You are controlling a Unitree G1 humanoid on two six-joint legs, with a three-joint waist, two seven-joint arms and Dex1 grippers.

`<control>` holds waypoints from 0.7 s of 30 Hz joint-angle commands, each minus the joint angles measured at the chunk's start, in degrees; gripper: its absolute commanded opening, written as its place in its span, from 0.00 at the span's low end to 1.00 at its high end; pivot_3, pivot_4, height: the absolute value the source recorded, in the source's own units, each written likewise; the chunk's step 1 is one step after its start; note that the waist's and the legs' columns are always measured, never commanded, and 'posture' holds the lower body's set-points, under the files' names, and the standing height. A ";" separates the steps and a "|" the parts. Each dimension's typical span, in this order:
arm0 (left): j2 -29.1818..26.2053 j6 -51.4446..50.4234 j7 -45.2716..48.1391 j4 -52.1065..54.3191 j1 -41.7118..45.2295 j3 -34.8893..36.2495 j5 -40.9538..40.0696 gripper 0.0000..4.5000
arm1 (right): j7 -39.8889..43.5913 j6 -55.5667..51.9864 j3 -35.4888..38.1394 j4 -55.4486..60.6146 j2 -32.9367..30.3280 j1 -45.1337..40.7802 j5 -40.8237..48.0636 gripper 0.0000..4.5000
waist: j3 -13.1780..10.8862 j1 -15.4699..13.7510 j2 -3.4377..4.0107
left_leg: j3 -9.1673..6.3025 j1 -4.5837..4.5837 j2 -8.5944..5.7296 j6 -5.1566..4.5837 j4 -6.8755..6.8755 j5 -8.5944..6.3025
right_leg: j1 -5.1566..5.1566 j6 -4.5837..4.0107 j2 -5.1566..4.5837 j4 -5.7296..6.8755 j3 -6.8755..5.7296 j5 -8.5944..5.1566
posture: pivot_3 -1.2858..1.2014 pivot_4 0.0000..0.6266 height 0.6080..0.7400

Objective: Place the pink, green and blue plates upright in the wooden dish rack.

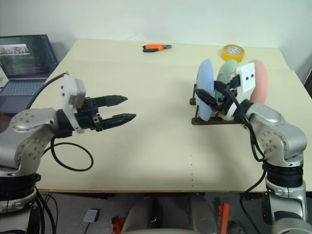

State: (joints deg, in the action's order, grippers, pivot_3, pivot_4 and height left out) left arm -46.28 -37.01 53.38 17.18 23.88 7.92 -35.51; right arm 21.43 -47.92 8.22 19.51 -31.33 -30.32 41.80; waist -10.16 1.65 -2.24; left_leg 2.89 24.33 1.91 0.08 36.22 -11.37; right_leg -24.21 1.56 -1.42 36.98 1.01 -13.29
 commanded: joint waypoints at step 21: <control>0.93 1.39 1.19 -0.36 1.98 -1.32 0.59 0.77 | 4.83 1.61 1.95 3.66 -7.09 -1.15 -3.25 0.82 | 0.00 0.00 0.00 | 0.01 0.00 -0.01 0.00 0.01 0.00 | 0.00 0.00 0.00 -0.01 0.01 0.00 | 0.52 0.24 1.00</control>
State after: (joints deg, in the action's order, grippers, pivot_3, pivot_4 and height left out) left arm -45.21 -36.88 54.43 15.94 24.48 6.07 -35.05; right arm 25.66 -47.79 8.40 21.03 -37.43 -30.78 39.09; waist -10.16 1.65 -2.24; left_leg 2.90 24.33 1.90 0.08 36.23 -11.37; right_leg -24.20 1.57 -1.43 36.98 1.02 -13.29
